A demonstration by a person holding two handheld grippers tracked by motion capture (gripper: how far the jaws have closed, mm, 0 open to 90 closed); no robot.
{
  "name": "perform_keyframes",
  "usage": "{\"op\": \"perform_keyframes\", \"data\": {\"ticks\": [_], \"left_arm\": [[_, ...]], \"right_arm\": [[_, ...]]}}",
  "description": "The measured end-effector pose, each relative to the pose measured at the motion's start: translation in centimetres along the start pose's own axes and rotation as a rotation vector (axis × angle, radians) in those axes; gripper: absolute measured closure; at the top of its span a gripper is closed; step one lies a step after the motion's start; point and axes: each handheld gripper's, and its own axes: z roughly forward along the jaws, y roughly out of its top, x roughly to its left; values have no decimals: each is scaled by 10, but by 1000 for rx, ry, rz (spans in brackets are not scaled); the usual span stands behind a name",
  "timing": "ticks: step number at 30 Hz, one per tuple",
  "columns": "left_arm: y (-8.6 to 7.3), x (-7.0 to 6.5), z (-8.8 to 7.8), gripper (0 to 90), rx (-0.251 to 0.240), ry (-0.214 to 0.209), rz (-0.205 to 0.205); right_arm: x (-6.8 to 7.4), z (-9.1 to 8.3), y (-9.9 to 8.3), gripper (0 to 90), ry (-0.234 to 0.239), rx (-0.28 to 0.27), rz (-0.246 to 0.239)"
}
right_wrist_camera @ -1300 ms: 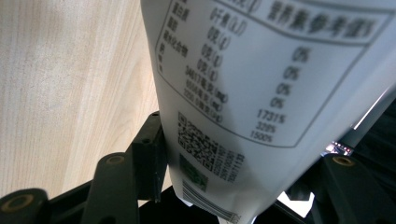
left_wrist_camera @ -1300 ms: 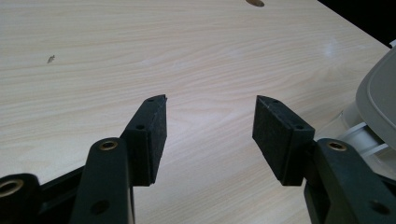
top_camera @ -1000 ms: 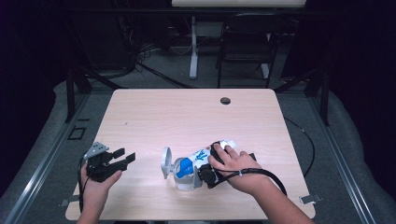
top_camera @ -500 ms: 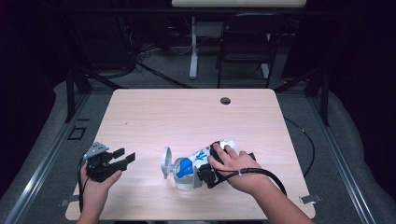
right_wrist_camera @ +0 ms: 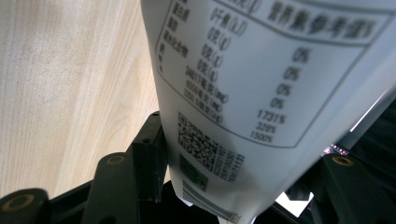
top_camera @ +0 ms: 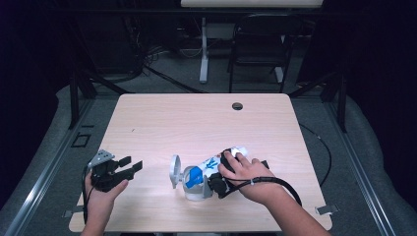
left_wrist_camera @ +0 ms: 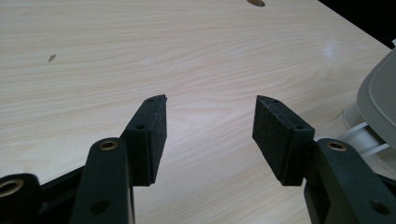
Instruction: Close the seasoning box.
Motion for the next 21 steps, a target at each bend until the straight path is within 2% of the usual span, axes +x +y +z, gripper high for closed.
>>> {"op": "perform_keyframes", "data": {"ticks": [21], "left_arm": [[0,1,0,453,2,4,-2]], "right_arm": [[-1,0,1,446,-1,4,-15]]}}
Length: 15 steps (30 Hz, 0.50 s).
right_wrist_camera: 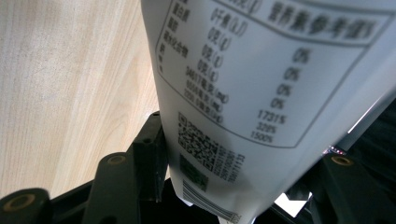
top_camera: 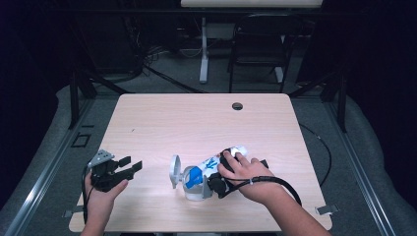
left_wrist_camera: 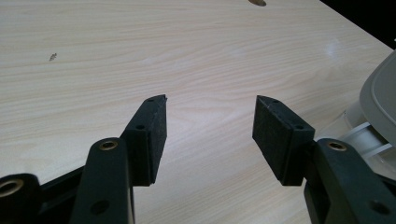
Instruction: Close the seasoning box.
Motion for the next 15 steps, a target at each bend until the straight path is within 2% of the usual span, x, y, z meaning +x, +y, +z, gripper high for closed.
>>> {"op": "perform_keyframes", "data": {"ticks": [15], "left_arm": [[0,1,0,453,-1,0,-3]], "right_arm": [[0,-1,0,449,-2,7,-7]]}}
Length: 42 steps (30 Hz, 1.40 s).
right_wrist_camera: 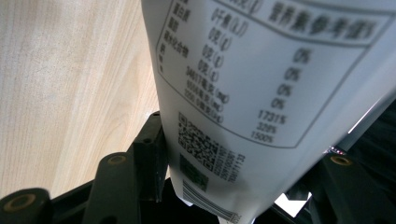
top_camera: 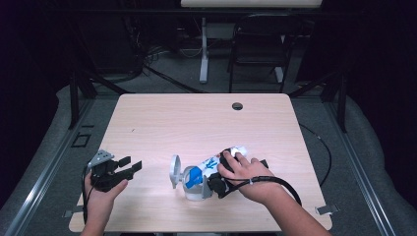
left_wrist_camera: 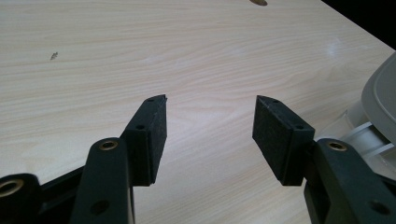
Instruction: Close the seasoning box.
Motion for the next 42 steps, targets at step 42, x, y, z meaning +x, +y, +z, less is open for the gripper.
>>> {"op": "perform_keyframes", "data": {"ticks": [42], "left_arm": [[-1,0,2,453,10,1,0]], "right_arm": [[-1,-1,1,454,3,-1,-17]]}}
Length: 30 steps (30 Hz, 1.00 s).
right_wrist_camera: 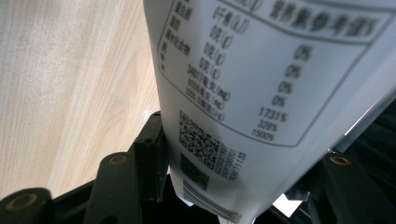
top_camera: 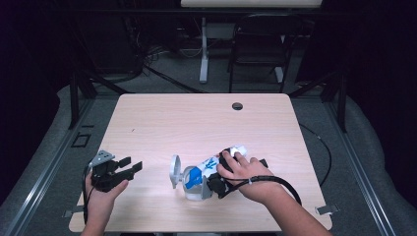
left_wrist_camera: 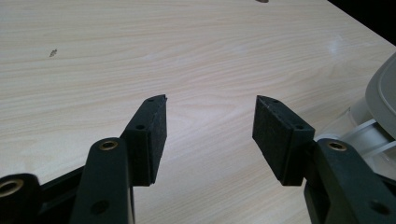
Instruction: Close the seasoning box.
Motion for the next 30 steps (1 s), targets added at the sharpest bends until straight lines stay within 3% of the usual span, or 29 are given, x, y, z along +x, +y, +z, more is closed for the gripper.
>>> {"op": "perform_keyframes", "data": {"ticks": [30], "left_arm": [[-1,2,0,453,4,5,-2]], "right_arm": [[-1,-2,0,464,-9,8,-22]]}}
